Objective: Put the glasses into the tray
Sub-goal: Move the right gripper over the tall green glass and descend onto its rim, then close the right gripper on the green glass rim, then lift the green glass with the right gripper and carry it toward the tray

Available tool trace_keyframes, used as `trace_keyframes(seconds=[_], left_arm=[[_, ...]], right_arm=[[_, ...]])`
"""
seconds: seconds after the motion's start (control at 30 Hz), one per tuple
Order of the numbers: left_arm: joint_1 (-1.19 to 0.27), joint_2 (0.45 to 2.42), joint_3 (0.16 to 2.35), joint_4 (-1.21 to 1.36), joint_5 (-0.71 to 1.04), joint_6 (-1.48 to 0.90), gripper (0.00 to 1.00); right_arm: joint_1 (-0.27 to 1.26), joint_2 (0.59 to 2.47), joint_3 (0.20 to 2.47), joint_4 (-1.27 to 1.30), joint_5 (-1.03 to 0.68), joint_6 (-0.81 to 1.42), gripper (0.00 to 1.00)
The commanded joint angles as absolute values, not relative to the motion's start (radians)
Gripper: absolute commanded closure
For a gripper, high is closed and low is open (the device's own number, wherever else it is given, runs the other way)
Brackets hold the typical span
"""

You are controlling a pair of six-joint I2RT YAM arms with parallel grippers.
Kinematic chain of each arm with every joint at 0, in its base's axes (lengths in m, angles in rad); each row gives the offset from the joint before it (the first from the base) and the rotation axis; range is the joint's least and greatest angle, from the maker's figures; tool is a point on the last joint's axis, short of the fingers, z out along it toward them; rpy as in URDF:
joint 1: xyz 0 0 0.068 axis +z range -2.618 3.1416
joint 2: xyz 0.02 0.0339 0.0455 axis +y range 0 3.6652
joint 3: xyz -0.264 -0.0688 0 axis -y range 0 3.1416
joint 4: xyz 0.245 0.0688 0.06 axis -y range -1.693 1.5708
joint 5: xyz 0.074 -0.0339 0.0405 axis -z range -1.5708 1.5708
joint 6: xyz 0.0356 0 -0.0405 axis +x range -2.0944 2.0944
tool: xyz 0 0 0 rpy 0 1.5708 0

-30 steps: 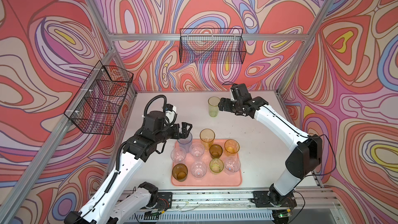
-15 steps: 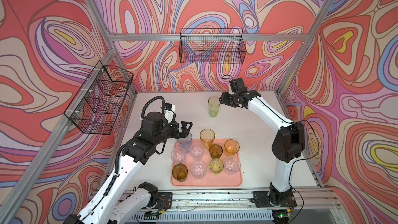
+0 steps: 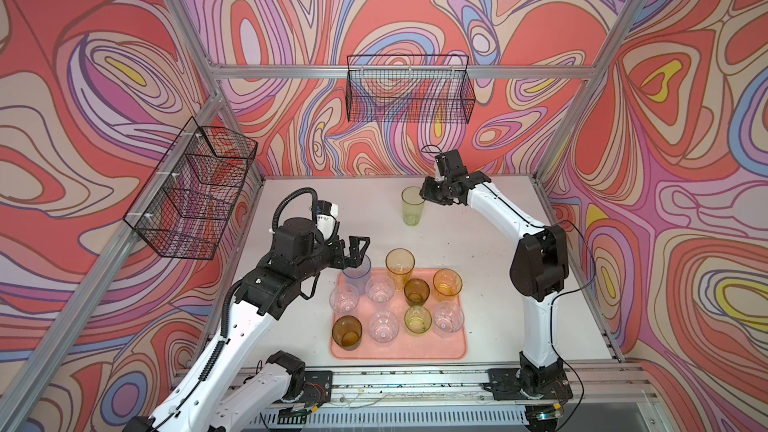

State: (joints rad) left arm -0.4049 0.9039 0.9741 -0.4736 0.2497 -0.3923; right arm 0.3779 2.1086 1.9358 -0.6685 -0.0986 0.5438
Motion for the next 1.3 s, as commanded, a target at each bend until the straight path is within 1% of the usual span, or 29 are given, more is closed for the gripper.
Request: trace_keyframes(seconds=[0.0,0.03,0.2,0.63,0.7,0.8,0.9,1.03,1.17,1.27], left_arm=[[-0.399,0.890,0.960,-0.460,0.230,-0.370,0.00],[-0.399,0.890,0.959,-0.459,0.232,-0.370,0.00],[-0.400,0.889,0.956,-0.462,0.224,-0.362,0.00],[-0.400,0.890,0.950,-0.466,0.210,-0.357,0.00],[-0.400,0.890,0.948,-0.465,0.208,-0.356,0.00],[-0.400,0.892,0.946,-0.463,0.209,-0.357,0.00],[-0.400,0.893,0.946,-0.462,0.210,-0.358,0.00],[-0.399,0.893,0.947,-0.463,0.207,-0.359,0.00],[-0.399,0.893,0.947,-0.462,0.210,-0.364,0.00],[-0.399,0.891,0.948,-0.462,0.212,-0.369,0.00]], right_arm=[[0.371,2.126,1.964,-0.689,-0.088,0.542,0.66],[0.371,2.130,1.964,-0.690,-0.088,0.542,0.68],[0.371,2.151,1.981,-0.696,-0.090,0.543,0.71],[0.371,2.194,2.017,-0.711,-0.092,0.545,0.78],[0.371,2.196,2.019,-0.713,-0.091,0.544,0.82],[0.371,2.195,2.017,-0.717,-0.089,0.541,0.85],[0.371,2.195,2.014,-0.720,-0.080,0.540,0.91],[0.371,2.187,2.004,-0.722,-0.070,0.539,0.94],[0.371,2.167,1.994,-0.726,-0.066,0.535,1.00],[0.371,2.137,1.968,-0.718,-0.066,0.532,1.00]])
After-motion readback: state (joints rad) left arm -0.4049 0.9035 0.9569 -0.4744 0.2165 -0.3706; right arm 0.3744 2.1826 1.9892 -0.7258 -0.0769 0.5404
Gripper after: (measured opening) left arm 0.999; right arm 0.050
